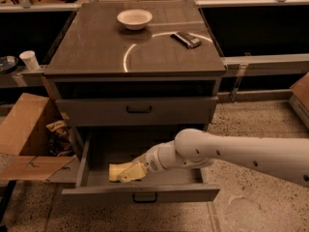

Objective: Place sponge into middle drawer

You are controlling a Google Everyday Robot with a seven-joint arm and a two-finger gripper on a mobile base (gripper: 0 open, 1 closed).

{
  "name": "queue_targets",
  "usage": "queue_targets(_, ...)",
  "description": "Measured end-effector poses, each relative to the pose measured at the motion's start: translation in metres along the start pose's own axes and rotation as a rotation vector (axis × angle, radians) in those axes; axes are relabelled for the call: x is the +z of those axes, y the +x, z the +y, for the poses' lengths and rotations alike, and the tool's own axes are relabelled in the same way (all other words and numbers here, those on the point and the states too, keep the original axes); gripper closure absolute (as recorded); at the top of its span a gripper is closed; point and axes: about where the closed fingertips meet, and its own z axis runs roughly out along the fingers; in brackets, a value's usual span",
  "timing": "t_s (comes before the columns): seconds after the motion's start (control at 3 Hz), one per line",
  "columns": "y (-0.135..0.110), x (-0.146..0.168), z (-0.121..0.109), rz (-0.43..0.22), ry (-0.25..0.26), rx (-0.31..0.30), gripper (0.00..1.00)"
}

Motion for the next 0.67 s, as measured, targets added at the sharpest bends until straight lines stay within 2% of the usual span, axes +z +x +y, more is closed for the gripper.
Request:
queue_targets(0.33, 0.001, 0.002, -0.004, -0.013, 0.007, 0.005, 1.00)
queue_targets(0.67, 0.007, 0.012, -0.029, -0.045, 0.027, 0.015, 1.00)
